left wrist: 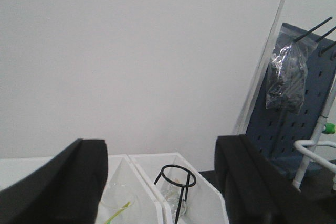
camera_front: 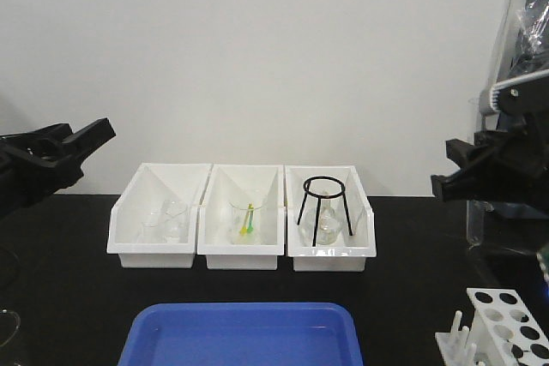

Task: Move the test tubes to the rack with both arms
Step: 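Move the right gripper with the tube above the white rack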

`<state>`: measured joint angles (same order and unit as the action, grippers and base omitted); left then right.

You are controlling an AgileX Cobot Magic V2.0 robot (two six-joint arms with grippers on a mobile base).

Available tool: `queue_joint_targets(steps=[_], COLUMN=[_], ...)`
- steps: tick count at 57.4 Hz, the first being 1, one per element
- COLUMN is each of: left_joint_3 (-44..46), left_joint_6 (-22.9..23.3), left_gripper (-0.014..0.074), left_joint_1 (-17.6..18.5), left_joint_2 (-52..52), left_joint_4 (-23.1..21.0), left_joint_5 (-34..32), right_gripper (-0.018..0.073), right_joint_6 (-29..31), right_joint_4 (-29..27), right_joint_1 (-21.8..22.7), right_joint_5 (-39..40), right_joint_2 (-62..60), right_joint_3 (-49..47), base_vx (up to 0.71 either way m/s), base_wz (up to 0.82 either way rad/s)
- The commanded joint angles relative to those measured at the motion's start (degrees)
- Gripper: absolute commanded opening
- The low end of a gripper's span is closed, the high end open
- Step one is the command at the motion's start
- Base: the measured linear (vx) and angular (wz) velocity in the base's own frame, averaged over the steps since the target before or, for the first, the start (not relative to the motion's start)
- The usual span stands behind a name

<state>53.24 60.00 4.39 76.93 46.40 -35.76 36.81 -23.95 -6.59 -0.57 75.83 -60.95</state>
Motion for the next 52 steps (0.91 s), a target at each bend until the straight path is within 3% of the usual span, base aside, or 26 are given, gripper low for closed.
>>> queue_joint_targets(steps=[1, 17, 52], left_joint_3=[1.95, 1.95, 1.95], left_joint_6=[0.01, 0.01, 0.01], left_gripper=[0.0543, 0.0543, 0.0543], left_joint_1=[-0.01, -0.01, -0.01], left_joint_2=[-1.96, -1.85, -1.85], left_joint_4=[-1.52, -1.52, -1.52], left_joint_5=[-2.08, -0.38, -0.43], right_gripper=[-0.0009, -0.0009, -0.0009], right_joint_6=[0.19, -2.53, -4.35], right_joint_4=[-0.33, -1.68, -1.62], right_joint_1=[0.42, 2.08, 2.08], right_joint_5=[8.55, 17.36, 22.17], right_joint_2=[-5.20, -11.28, -11.56], right_joint_3=[4.15, 17.61, 18.18], base_vx=[0.00, 0.00, 0.00], base_wz=[0.00, 0.00, 0.00])
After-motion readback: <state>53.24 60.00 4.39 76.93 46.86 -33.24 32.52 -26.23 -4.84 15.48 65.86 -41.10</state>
